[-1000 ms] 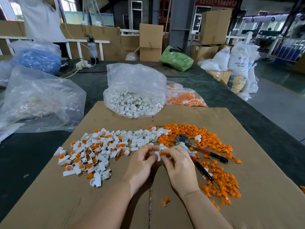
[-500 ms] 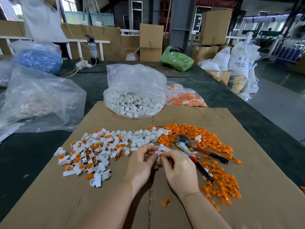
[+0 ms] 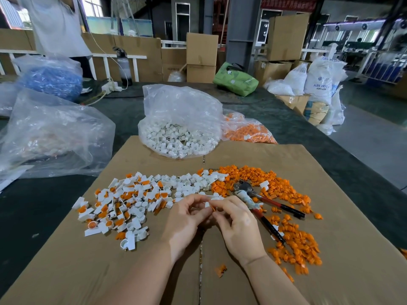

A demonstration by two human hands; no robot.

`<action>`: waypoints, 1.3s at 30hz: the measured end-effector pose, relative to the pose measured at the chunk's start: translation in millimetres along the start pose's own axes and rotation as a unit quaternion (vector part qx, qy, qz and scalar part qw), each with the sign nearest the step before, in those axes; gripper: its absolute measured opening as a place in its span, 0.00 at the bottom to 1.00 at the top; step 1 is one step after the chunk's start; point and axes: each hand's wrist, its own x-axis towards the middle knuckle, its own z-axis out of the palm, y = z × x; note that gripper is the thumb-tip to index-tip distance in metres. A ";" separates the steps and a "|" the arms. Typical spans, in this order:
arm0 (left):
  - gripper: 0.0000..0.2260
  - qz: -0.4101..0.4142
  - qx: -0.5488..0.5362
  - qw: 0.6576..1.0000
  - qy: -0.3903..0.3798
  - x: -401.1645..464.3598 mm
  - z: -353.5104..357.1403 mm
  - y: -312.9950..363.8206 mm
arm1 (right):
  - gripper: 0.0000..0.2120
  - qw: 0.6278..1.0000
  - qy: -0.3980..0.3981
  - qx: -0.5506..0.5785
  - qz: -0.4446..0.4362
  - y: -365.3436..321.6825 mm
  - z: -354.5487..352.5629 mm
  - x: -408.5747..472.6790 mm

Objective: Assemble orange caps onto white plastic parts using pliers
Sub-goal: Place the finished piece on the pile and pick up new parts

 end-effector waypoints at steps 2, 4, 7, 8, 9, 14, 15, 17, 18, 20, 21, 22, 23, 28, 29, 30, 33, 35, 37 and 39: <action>0.09 0.002 0.001 1.000 0.001 0.2 -0.2 -0.2 | 0.11 1.000 0.000 0.002 0.004 -1.0 -0.5 0.3; 0.09 0.007 0.015 1.000 0.003 0.4 -0.3 -0.3 | 0.10 1.000 0.003 0.003 0.009 -1.5 -0.9 0.4; 0.09 0.013 0.028 1.000 0.004 0.8 -0.5 -0.5 | 0.09 1.000 0.006 0.001 0.012 -1.8 -1.4 0.6; 0.09 0.014 0.031 0.999 0.005 0.9 -0.5 -0.4 | 0.09 1.000 0.006 0.001 0.012 -1.8 -1.4 0.6; 0.09 0.016 0.034 0.999 0.006 0.8 -0.4 -0.5 | 0.09 1.000 0.006 0.000 0.012 -2.0 -1.3 0.6; 0.08 0.023 0.053 0.998 0.012 1.1 -0.7 -2.0 | 0.09 1.000 0.006 -0.003 0.015 -2.1 -1.0 0.5; 0.08 0.025 0.056 0.998 0.013 1.1 -0.7 -2.3 | 0.09 1.000 0.006 -0.002 0.016 -2.0 -0.8 0.5; 0.08 0.028 0.057 0.998 0.018 1.3 -0.3 -2.6 | 0.09 1.000 0.007 -0.002 0.016 -1.7 -0.6 0.5; 0.08 0.029 0.057 0.998 0.019 1.5 -0.1 -2.7 | 0.09 1.000 0.007 -0.004 0.016 -1.5 -0.6 0.4; 0.08 0.030 0.061 0.997 0.020 1.9 0.0 -2.6 | 0.09 1.000 0.008 -0.006 0.013 -1.0 -0.5 0.2; 0.08 0.031 0.067 0.997 0.019 1.9 0.1 -2.4 | 0.09 1.000 0.008 -0.006 0.011 -0.5 -0.3 0.3; 0.08 0.033 0.074 0.997 0.019 1.9 0.3 -2.0 | 0.09 1.000 0.008 -0.007 0.011 -0.1 -0.1 0.3; 0.08 0.034 0.080 0.996 0.018 1.7 0.5 -1.4 | 0.09 1.000 0.007 -0.009 0.011 0.3 0.2 0.3; 0.08 0.031 0.085 0.996 0.020 0.4 1.2 0.8 | 0.09 1.000 0.008 -0.016 0.009 1.6 0.3 0.0; 0.08 0.030 0.082 0.996 0.021 0.2 1.7 1.6 | 0.10 1.000 0.009 -0.016 0.007 1.8 0.5 -0.3; 0.08 0.029 0.079 0.996 0.023 0.3 2.1 2.0 | 0.11 1.000 0.010 -0.016 0.006 2.1 1.0 -0.7; 0.07 0.017 0.060 0.998 0.026 1.3 2.1 1.9 | 0.13 0.999 0.031 -0.033 0.012 1.7 1.0 -1.2; 0.08 -0.001 0.035 0.999 0.028 2.8 2.5 1.3 | 0.13 0.995 0.065 -0.079 0.020 5.2 -4.2 -0.9; 0.08 -0.011 0.049 0.998 0.043 5.5 2.7 -0.2 | 0.13 0.982 0.088 -0.157 0.052 11.6 -15.0 1.7; 0.07 -0.012 0.077 0.996 0.053 7.2 2.7 -0.3 | 0.17 0.955 0.048 -0.252 0.149 17.4 -28.6 6.9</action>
